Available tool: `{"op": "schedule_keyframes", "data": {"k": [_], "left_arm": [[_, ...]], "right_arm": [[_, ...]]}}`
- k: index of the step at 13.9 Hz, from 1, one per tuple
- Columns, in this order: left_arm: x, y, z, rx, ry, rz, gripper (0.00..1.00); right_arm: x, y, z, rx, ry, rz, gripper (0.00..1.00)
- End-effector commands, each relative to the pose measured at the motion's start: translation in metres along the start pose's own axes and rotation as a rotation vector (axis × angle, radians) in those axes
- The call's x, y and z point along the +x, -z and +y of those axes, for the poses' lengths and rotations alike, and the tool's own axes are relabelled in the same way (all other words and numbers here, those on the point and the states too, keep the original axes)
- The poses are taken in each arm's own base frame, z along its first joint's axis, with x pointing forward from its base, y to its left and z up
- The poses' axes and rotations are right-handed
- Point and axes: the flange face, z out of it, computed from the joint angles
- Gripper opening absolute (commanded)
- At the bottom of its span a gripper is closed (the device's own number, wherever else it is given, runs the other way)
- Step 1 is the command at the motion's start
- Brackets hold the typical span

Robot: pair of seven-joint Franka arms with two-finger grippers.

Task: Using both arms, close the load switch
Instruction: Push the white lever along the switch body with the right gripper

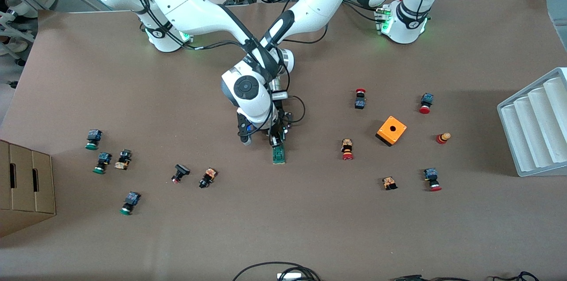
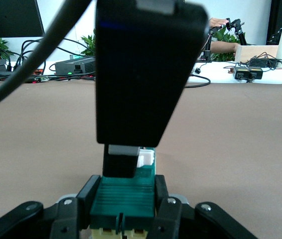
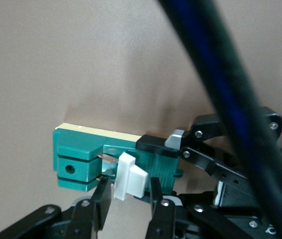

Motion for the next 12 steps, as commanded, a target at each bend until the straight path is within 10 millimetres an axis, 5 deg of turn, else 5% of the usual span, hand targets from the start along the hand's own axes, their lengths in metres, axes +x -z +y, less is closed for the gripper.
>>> {"op": "schedule_keyframes", "data": {"k": [1,12], "left_arm": [[-0.002,-0.002,0.006,-0.019,-0.001,0.003,0.41],[-0.004,-0.002,0.004,-0.018,-0.007,0.002,0.41]], "right_arm": [[0.003,-0.002,-0.002,0.031,-0.009,0.005,0.34],[0.012,0.015,-0.023,0.066,-0.040,-0.013,0.30]]}}
